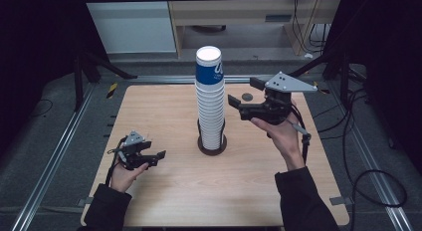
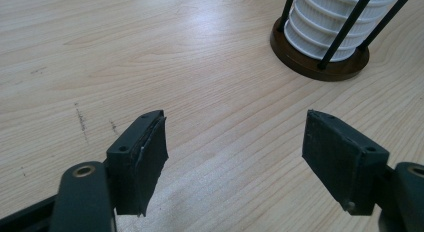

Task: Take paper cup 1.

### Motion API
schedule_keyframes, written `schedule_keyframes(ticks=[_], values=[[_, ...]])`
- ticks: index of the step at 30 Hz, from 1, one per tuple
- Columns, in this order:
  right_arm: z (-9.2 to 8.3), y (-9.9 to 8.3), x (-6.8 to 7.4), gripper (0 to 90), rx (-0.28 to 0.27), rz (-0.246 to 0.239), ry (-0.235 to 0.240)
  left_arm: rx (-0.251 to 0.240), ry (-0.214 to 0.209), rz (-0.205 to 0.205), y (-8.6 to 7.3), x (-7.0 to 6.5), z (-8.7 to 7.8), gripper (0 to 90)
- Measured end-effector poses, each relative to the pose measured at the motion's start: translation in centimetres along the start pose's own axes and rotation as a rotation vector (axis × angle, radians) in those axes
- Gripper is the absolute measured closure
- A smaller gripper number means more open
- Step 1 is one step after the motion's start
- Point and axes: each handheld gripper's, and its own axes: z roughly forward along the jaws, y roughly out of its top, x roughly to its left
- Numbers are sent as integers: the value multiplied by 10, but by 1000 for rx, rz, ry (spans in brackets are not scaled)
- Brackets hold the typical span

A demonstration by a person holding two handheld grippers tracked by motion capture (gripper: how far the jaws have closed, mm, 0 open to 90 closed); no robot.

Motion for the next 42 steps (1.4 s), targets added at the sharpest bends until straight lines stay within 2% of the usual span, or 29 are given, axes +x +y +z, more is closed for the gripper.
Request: schedule_keyframes(ticks=[11,26,42], values=[[24,19,10,114,-9,-17,30,4,-3,7,0,-2,1,247],[56,34,11,94,-10,12,48,11,-5,12,0,-2,2,244],[87,28,11,94,25,17,36,18,-9,19,-1,-3,4,239]])
